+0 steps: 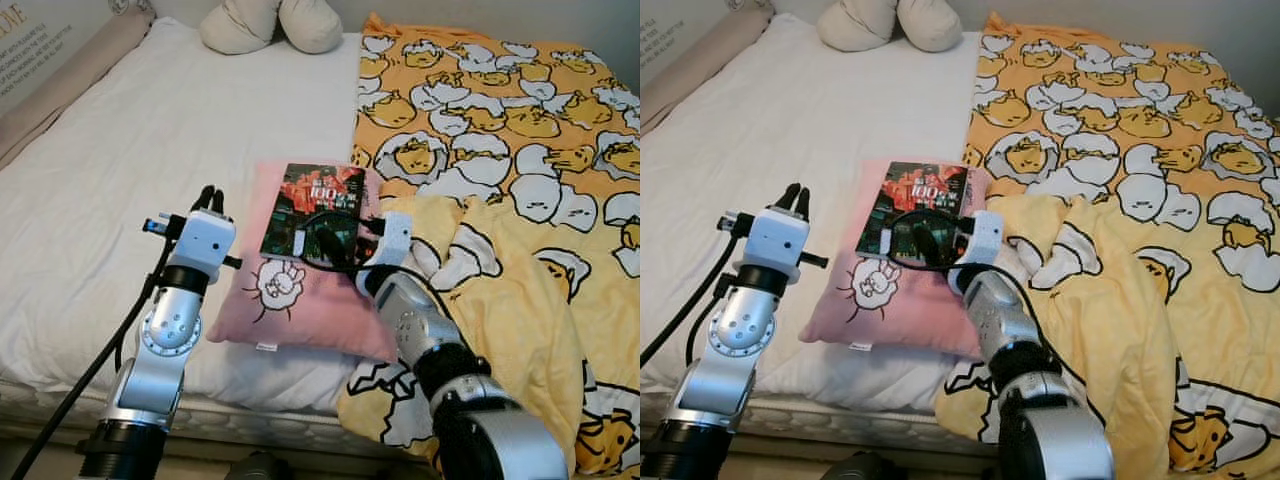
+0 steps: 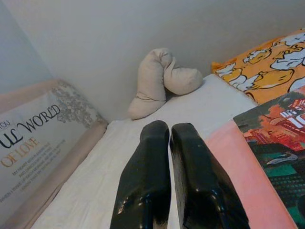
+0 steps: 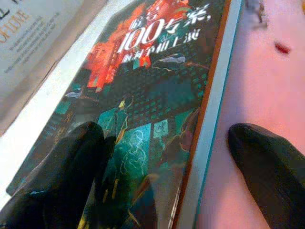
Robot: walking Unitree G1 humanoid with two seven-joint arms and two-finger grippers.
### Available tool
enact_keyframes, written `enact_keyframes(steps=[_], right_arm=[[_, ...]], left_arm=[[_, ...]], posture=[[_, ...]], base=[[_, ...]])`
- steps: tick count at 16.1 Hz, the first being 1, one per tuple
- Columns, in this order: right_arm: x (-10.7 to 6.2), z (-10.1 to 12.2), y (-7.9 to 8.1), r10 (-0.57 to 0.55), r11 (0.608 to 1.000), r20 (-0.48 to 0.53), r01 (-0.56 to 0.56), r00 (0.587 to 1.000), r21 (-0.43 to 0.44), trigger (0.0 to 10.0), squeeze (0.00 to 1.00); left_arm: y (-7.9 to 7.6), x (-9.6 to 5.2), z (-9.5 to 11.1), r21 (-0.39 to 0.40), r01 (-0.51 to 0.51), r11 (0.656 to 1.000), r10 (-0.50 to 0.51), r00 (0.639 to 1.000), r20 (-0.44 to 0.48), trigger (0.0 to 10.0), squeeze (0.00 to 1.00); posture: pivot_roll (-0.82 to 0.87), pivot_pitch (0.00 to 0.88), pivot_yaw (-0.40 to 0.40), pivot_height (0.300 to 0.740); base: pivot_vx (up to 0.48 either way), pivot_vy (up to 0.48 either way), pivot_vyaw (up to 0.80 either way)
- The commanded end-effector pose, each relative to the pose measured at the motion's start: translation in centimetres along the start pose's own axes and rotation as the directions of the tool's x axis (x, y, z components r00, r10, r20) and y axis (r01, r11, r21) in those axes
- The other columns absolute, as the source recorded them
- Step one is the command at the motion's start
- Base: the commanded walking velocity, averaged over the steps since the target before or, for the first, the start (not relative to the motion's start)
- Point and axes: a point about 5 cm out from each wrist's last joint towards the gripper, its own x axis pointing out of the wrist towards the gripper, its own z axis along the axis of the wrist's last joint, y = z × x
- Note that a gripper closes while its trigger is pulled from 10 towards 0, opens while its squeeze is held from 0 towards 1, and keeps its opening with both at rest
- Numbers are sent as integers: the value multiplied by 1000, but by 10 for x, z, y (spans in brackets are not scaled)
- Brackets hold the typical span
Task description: Clean up the room
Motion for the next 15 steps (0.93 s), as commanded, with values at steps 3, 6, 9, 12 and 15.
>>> enact_keyframes(steps=[3, 6, 9, 12, 15], right_arm=[[6, -7, 13, 30, 997, -53, -26, 998, 79, 10000, 0], [9, -4, 20, 60, 998, -48, -59, 997, 23, 0, 0], [11, -3, 24, 84, 996, -49, -85, 995, -15, 0, 0], [11, -6, 26, 97, 994, -57, -100, 994, -47, 0, 0], [10, -9, 26, 97, 994, -66, -100, 993, -42, 0, 0]], left_arm=[[3, 0, 2, 13, 2, 1000, -2, 1000, 10, 10000, 0], [3, 0, 2, 15, -1, 1000, 1, 1000, 11, 10000, 0], [2, 1, 3, 14, 0, 1000, -1, 1000, 14, 10000, 0], [3, 2, 3, 14, -1, 1000, 1, 1000, 13, 10000, 0], [1, 3, 3, 13, 1, 1000, -2, 1000, 14, 10000, 0]], posture=[[22, 56, 21, 736], [19, 59, 23, 736], [17, 59, 24, 736], [13, 62, 25, 736], [9, 65, 26, 736]], base=[[0, 0, 0], [0, 0, 0], [0, 0, 0], [0, 0, 0], [0, 0, 0]])
